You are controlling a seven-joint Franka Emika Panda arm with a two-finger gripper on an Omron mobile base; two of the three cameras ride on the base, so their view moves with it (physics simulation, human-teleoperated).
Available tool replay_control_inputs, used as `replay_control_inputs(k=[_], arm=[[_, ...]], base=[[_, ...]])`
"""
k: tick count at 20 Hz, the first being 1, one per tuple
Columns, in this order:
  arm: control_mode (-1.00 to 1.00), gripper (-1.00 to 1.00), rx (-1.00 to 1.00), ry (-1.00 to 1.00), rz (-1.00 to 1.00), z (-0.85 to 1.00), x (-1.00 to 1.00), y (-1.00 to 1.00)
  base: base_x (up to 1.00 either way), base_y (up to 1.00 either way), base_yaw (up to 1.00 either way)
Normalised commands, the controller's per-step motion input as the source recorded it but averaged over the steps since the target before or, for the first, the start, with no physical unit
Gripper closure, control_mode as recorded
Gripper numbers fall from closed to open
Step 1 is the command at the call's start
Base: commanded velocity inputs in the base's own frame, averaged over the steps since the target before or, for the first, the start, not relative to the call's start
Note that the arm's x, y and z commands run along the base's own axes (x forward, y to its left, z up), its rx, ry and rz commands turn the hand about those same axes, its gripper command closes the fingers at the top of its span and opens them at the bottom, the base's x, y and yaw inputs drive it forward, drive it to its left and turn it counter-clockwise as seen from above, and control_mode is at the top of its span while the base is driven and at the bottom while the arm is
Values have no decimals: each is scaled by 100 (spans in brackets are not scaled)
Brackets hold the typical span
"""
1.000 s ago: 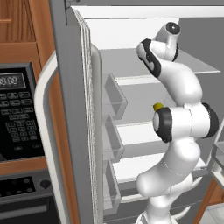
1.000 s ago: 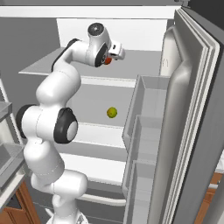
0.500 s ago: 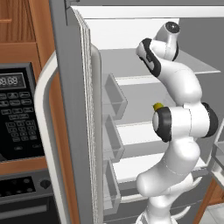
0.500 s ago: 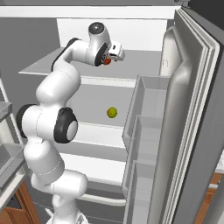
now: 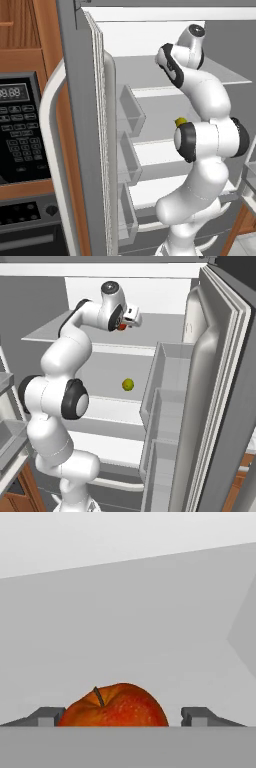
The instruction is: Retrieve the apple and pear from the fridge and place them into the bowl on the dining table.
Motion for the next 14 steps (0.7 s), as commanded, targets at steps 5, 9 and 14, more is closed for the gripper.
replay_control_inputs(k=[5,9,14], arm=[[-100,100,0,0,0,-39,10,0],[-100,100,0,-1,0,-6,-10,0],[-100,100,0,-10,0,-34,-100,0]], base=[[0,0,0],[0,0,0],[0,0,0]])
